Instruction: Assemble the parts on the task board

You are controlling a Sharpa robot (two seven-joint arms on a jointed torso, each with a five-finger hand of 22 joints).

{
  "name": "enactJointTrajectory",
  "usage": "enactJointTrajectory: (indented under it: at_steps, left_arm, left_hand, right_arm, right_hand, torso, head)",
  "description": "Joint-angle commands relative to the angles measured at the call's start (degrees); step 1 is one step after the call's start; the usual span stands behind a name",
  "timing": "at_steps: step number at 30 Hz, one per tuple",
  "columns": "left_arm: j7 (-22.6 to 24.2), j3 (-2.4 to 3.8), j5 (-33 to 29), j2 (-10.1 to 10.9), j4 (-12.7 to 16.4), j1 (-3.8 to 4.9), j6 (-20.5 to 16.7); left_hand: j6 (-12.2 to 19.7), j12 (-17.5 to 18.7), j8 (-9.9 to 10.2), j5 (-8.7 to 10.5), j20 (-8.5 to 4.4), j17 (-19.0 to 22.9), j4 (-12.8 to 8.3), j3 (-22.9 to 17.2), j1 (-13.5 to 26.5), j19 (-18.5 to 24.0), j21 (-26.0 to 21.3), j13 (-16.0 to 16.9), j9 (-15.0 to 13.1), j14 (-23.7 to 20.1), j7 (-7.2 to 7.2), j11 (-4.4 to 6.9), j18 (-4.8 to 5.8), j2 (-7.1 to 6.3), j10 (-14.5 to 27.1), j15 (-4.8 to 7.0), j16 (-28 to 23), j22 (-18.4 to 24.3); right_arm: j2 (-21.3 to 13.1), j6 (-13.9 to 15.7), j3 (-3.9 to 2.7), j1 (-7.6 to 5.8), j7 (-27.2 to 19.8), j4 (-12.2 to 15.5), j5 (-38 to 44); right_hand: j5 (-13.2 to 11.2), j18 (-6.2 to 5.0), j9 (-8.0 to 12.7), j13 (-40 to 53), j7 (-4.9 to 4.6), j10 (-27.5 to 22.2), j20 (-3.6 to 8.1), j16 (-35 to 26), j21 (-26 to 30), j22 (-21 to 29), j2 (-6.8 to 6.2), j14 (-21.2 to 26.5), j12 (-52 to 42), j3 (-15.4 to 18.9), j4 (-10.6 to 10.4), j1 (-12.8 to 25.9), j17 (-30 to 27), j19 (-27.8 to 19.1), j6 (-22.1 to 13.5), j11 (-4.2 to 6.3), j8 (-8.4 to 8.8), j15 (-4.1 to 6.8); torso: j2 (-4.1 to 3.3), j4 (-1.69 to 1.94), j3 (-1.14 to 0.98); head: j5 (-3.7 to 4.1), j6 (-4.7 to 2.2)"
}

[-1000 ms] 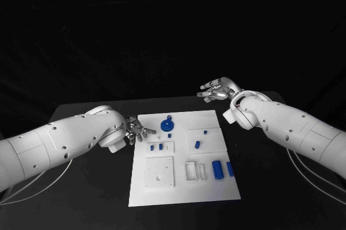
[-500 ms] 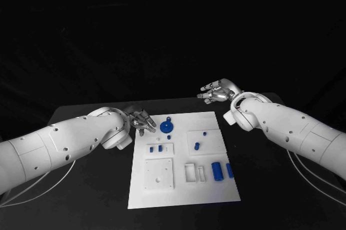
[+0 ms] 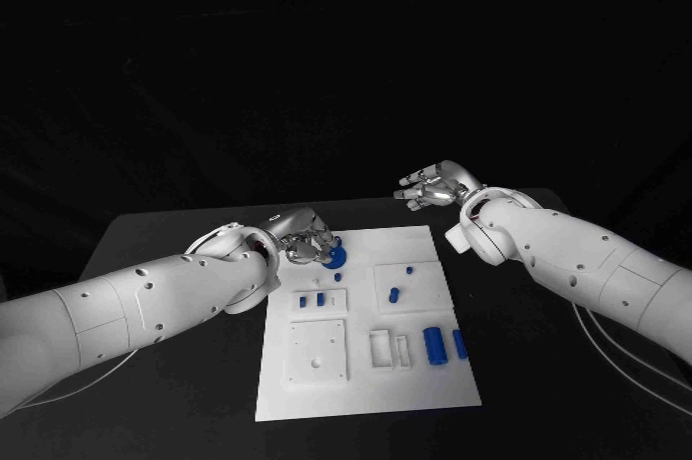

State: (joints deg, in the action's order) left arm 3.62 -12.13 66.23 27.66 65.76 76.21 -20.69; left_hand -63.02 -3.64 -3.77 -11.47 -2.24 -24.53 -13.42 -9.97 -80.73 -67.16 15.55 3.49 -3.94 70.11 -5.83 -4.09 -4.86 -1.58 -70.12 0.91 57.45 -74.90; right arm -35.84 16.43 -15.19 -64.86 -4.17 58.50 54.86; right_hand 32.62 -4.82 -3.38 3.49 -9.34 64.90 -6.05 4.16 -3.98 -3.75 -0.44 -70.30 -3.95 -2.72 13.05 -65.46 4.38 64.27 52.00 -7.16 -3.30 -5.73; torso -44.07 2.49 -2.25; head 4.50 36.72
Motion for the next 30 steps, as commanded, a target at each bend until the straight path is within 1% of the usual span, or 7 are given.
enactJointTrajectory:
  at_steps: [1, 6, 10, 11, 12, 15, 30]
  left_arm:
    - [3.6, -0.42, 7.7, -0.9, -0.8, -0.05, -2.1]
    - [3.3, -0.93, 10.5, -2.2, -2.2, -0.22, -1.3]
    - [2.4, -1.13, 12.6, -3.1, -3.2, -0.56, -0.7]
    - [2.1, -1.18, 13.2, -3.4, -3.5, -0.68, -0.5]
    - [1.9, -1.21, 13.6, -3.5, -3.7, -0.76, -0.3]
    - [1.4, -1.28, 14.8, -3.9, -4.4, -1.02, 0.4]
    - [2.3, -1.56, 17.5, -5.6, -7.0, -2.00, 1.6]
  left_hand:
    - [-0.1, 0.3, 0.2, 0.04, 0.14, -0.1, -0.5, -0.2, 0.9, -0.4, 0.6, -0.1, 0.1, 0.8, -0.39, 0.02, -0.52, 0.15, 0.3, 0.03, 0.7, -1.4]
    - [-0.3, 0.3, 0.2, 0.11, 0.40, 0.0, -0.2, 0.1, 2.1, -0.3, 0.4, -0.1, 0.0, 0.5, -0.31, -0.25, -0.49, -0.49, 1.5, -0.20, 0.9, -1.2]
    - [1.4, 0.2, 0.2, 0.58, 1.01, 0.2, 0.8, 1.5, 3.1, -0.6, -0.7, -0.1, 0.2, 0.3, -0.55, -1.27, -0.47, -2.27, 5.5, -0.89, 1.1, -0.6]
    - [2.3, 0.3, 0.1, 0.69, 1.27, 0.2, 1.6, 2.3, 2.4, -1.0, -1.3, -0.1, 0.2, 0.4, -0.64, -1.49, -0.69, -2.65, 6.2, -1.11, 1.5, -0.3]
    - [3.0, 0.3, 0.2, 0.65, 1.80, 0.6, 5.1, 4.6, -0.5, -2.3, -3.6, -0.1, 0.2, -0.1, -0.54, -1.48, -1.40, -3.17, 6.5, -1.18, 2.7, 0.0]
    - [3.3, 0.3, 0.2, 0.75, 1.28, 1.2, 6.2, 4.5, -1.1, -3.0, -4.6, -0.1, 0.2, 0.3, -0.79, -1.56, -0.77, -3.98, 7.9, -0.94, 3.3, -1.2]
    - [3.5, 0.3, 0.2, -0.52, 0.86, 1.3, 5.7, 3.0, -1.5, -3.1, -1.5, -0.1, 0.2, 0.6, -0.87, -1.40, -0.93, -3.61, 8.0, -0.55, 7.5, -1.4]
  right_arm:
    - [0.1, -0.8, -0.03, 0.01, -1.0, 0.2, -0.6]
    - [0.2, -0.7, -0.04, 0.01, -1.0, 0.4, -0.6]
    - [0.2, -0.7, -0.04, 0.00, -1.0, 0.6, -0.6]
    - [0.2, -0.7, -0.04, 0.00, -1.0, 0.7, -0.6]
    - [0.2, -0.7, -0.04, 0.00, -1.0, 0.7, -0.6]
    - [0.2, -0.6, -0.04, 0.00, -1.0, 0.9, -0.6]
    - [0.0, -0.5, -0.04, -0.04, -0.8, 1.8, -0.6]
  right_hand:
    - [0.1, -0.61, 0.0, -0.1, -0.05, -0.2, 0.09, -0.3, 0.3, 0.1, -0.06, 0.4, 0.2, -0.4, 0.0, 0.5, -0.1, -0.4, 0.2, -0.10, -0.08, -0.10]
    - [0.1, -0.62, 0.0, -0.1, -0.07, -0.2, 0.07, -0.3, 0.3, 0.1, -0.18, 0.4, 0.2, -0.5, -0.1, 0.5, -0.1, -0.4, 0.2, -0.12, -0.08, -0.12]
    - [0.1, -0.62, 0.0, -0.1, -0.07, -0.2, 0.07, -0.3, 0.3, 0.1, -0.18, 0.4, 0.2, -0.5, -0.1, 0.5, -0.1, -0.4, 0.2, -0.12, -0.08, -0.12]
    - [0.1, -0.62, 0.0, -0.1, -0.07, -0.2, 0.07, -0.3, 0.3, 0.1, -0.18, 0.4, 0.2, -0.5, -0.1, 0.5, -0.1, -0.4, 0.2, -0.12, -0.08, -0.12]
    - [0.1, -0.62, 0.0, -0.1, -0.07, -0.2, 0.07, -0.3, 0.3, 0.1, -0.18, 0.4, 0.2, -0.5, -0.1, 0.5, -0.1, -0.4, 0.2, -0.12, -0.08, -0.12]
    - [0.1, -0.62, 0.0, -0.1, -0.07, -0.2, 0.07, -0.3, 0.3, 0.1, -0.18, 0.4, 0.2, -0.5, -0.1, 0.5, -0.1, -0.4, 0.2, -0.12, -0.08, -0.12]
    - [0.2, -0.63, 0.0, -0.1, -0.09, -0.2, 0.07, -0.3, 0.3, 0.1, -0.27, 0.4, 0.2, -0.6, -0.2, 0.5, -0.1, -0.4, 0.0, -0.14, -0.07, -0.14]
  torso:
    - [-0.13, -0.11, -0.07]
    - [-0.16, -0.19, -0.05]
    - [-0.32, -0.33, -0.11]
    - [-0.35, -0.37, -0.12]
    - [-0.40, -0.43, -0.13]
    - [-0.44, -0.46, -0.12]
    - [-0.63, -0.69, -0.22]
  head:
    - [0.12, 0.05]
    - [0.23, 0.08]
    - [0.17, 0.01]
    - [0.19, -0.04]
    - [0.20, -0.05]
    - [0.24, -0.09]
    - [0.52, 0.06]
